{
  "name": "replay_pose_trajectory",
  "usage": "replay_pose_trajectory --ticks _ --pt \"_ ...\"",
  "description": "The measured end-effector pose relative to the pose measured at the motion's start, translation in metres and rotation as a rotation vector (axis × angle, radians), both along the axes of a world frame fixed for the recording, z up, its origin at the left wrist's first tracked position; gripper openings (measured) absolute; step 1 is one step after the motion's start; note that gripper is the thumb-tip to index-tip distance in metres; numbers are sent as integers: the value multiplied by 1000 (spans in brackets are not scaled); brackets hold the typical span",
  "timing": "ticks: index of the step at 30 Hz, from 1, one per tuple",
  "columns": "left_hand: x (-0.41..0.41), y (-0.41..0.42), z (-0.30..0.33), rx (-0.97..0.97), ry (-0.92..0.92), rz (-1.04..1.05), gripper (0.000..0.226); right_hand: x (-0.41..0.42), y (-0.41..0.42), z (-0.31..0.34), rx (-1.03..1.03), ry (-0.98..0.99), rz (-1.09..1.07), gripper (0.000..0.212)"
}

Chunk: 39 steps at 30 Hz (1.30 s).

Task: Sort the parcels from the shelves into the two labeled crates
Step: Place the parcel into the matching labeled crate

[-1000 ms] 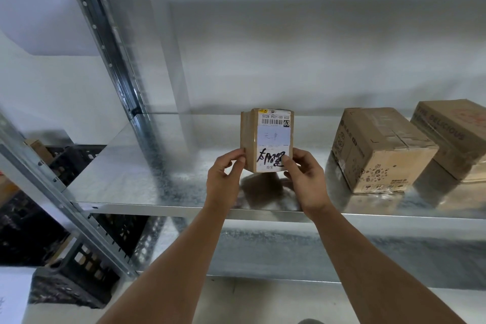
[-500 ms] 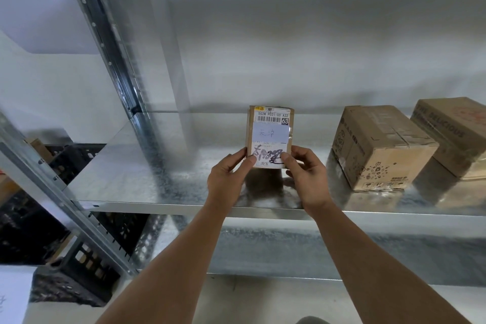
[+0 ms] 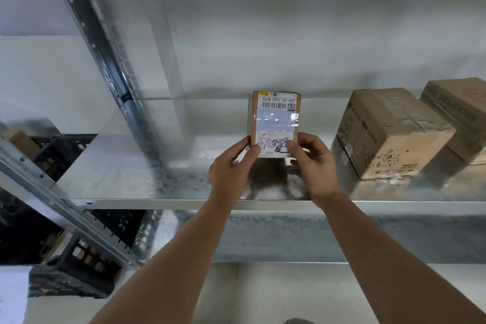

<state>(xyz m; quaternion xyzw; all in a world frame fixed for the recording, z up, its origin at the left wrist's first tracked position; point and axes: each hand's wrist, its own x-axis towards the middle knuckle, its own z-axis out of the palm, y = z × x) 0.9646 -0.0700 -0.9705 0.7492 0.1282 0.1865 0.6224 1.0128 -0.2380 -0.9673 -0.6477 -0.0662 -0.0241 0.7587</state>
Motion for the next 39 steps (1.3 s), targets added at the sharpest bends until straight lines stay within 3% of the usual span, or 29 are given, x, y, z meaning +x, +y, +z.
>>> replay_pose_trajectory --ticks 4,9,13,25,32,35,39 --pt "0 4 8 -52 91 -25 43 -1 5 6 -45 41 -37 14" --pt "-23 2 60 -278 231 -51 29 -21 11 50 -112 176 -77 10" --pt "-66 -1 103 -261 345 -79 28 -63 4 88 -258 284 -79 18" --pt "-225 -30 312 -328 462 -47 35 -225 -22 291 -270 388 -20 12" --pt "-299 -5 442 -264 346 -106 35 -304 -2 417 -260 288 -62 12" --pt "-342 18 493 -270 282 -114 45 -345 17 468 -313 221 -46 14" --pt "-399 52 559 -255 206 -161 47 -400 54 535 -380 118 -46 35"
